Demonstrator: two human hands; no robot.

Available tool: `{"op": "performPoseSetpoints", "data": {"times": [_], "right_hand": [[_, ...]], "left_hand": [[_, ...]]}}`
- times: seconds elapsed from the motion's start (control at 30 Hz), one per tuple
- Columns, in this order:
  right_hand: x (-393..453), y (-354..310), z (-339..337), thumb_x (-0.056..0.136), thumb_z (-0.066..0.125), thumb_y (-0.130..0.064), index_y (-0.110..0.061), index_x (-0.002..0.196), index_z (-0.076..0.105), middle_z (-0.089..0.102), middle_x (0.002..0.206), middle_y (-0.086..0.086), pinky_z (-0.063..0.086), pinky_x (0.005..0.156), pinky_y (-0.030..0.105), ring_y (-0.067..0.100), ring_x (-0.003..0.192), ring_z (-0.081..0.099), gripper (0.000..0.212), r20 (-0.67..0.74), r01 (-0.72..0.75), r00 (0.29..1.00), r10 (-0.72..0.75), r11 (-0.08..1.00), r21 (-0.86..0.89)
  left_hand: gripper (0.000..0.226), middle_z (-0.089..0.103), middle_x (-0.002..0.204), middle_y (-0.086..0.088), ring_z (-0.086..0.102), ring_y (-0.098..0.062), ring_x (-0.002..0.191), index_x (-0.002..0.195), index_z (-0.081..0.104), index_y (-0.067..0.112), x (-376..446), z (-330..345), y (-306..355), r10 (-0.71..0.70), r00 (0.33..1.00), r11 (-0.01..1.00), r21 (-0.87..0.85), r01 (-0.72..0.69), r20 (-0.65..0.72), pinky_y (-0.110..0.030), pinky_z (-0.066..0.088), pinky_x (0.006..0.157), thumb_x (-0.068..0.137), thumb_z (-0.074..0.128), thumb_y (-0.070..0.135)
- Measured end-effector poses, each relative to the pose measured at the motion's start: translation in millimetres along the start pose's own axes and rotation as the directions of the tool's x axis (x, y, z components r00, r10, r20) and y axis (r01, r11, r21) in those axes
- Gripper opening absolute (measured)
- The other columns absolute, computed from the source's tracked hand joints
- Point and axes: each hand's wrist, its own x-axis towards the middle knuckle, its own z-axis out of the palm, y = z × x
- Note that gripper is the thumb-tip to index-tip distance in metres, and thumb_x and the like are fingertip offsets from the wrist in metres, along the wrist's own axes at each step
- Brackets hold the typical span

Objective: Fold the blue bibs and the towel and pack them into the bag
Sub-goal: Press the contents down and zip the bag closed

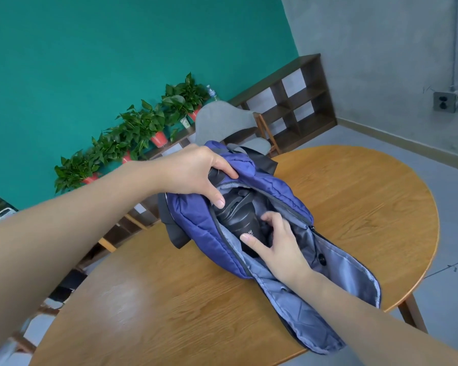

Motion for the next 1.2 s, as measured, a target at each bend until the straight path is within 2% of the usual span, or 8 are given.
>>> {"op": "performPoseSetpoints", "data": {"times": [0.2, 0.37, 0.53, 0.67, 0.77, 0.97, 1.1, 1.2], "right_hand": [[-5, 10, 10, 0.096, 0.066, -0.032, -0.019, 0.127, 0.050, 0.046, 0.124, 0.000, 0.054, 0.090, 0.033, 0.018, 0.113, 0.051, 0.037, -0.080, 0.503, 0.824, -0.560, 0.790, -0.350], [-6, 17, 10, 0.097, 0.065, -0.028, -0.022, 0.137, 0.057, 0.056, 0.133, 0.000, 0.061, 0.072, 0.035, 0.019, 0.118, 0.058, 0.041, -0.044, 0.561, 0.773, -0.633, 0.713, -0.420], [-5, 17, 7, 0.092, 0.062, -0.045, -0.041, 0.146, 0.049, 0.046, 0.153, 0.000, 0.050, 0.048, 0.023, 0.015, 0.106, 0.066, 0.056, 0.058, 0.485, 0.849, -0.526, 0.730, -0.482], [-2, 12, 1, 0.095, 0.049, -0.059, -0.063, 0.150, 0.009, 0.012, 0.168, -0.011, 0.052, 0.066, 0.024, 0.009, 0.106, 0.066, 0.068, 0.249, 0.282, 0.951, -0.182, 0.838, -0.467], [2, 1, -6, 0.091, 0.029, -0.078, -0.065, 0.148, 0.015, 0.006, 0.168, -0.012, 0.053, 0.083, 0.032, 0.003, 0.080, 0.065, 0.060, 0.242, 0.066, 0.969, 0.039, 0.910, -0.409], [6, -6, -8, 0.082, 0.048, -0.083, -0.041, 0.147, 0.048, 0.022, 0.165, -0.007, 0.031, 0.114, 0.030, 0.012, 0.146, 0.033, 0.077, 0.185, -0.120, 0.967, 0.175, 0.954, -0.275], [7, -15, -7, 0.072, 0.061, -0.084, -0.034, 0.117, 0.074, 0.066, 0.106, -0.020, 0.040, 0.083, 0.012, 0.000, 0.099, 0.062, 0.068, 0.183, -0.276, 0.935, 0.304, 0.947, -0.164], [15, -17, -3, 0.064, 0.064, -0.089, -0.020, 0.052, 0.048, 0.040, 0.048, -0.013, 0.035, 0.055, 0.025, 0.008, 0.048, 0.042, 0.071, 0.151, -0.368, 0.908, 0.390, 0.917, -0.155]], "left_hand": [[0.068, 0.065, 0.132, 0.016, 0.055, -0.003, 0.115, 0.127, 0.068, 0.040, -9, 0, -5, -0.031, 0.999, 0.999, -0.015, 0.031, 0.016, -0.020, 0.044, 0.098, 0.064, 0.093, 0.042], [0.068, 0.061, 0.132, 0.021, 0.049, 0.007, 0.108, 0.129, 0.067, 0.037, -10, 2, -14, -0.012, 1.000, 1.000, -0.003, 0.012, 0.009, 0.001, 0.035, 0.085, 0.066, 0.093, 0.040], [0.070, 0.061, 0.129, 0.021, 0.050, 0.011, 0.097, 0.131, 0.066, 0.036, -13, 4, -17, -0.016, 1.000, 1.000, 0.001, 0.016, 0.020, 0.005, 0.033, 0.078, 0.066, 0.093, 0.038], [0.068, 0.064, 0.121, 0.023, 0.051, 0.016, 0.088, 0.129, 0.065, 0.037, -19, 1, -19, -0.029, 0.999, 0.999, 0.017, 0.029, 0.027, 0.002, 0.034, 0.075, 0.067, 0.093, 0.038], [0.068, 0.059, 0.116, 0.030, 0.051, 0.014, 0.090, 0.128, 0.068, 0.038, -22, -1, -19, -0.021, 1.000, 0.999, 0.038, 0.021, -0.002, 0.003, 0.032, 0.078, 0.065, 0.092, 0.042], [0.059, 0.053, 0.052, 0.036, 0.049, 0.016, 0.055, 0.121, 0.067, 0.040, -28, -2, -5, -0.041, 0.999, 0.999, 0.026, 0.040, 0.016, -0.012, 0.037, 0.054, 0.068, 0.092, 0.040], [0.064, 0.046, 0.069, 0.035, 0.044, 0.030, 0.060, 0.129, 0.066, 0.032, -30, 0, -3, -0.038, 0.999, 0.999, 0.014, 0.038, 0.023, -0.002, 0.035, 0.057, 0.070, 0.092, 0.032], [0.069, 0.044, 0.090, 0.040, 0.044, 0.034, 0.073, 0.131, 0.065, 0.032, -29, 1, -8, -0.047, 0.998, 0.999, 0.014, 0.047, 0.031, 0.002, 0.035, 0.065, 0.068, 0.093, 0.036]]}}
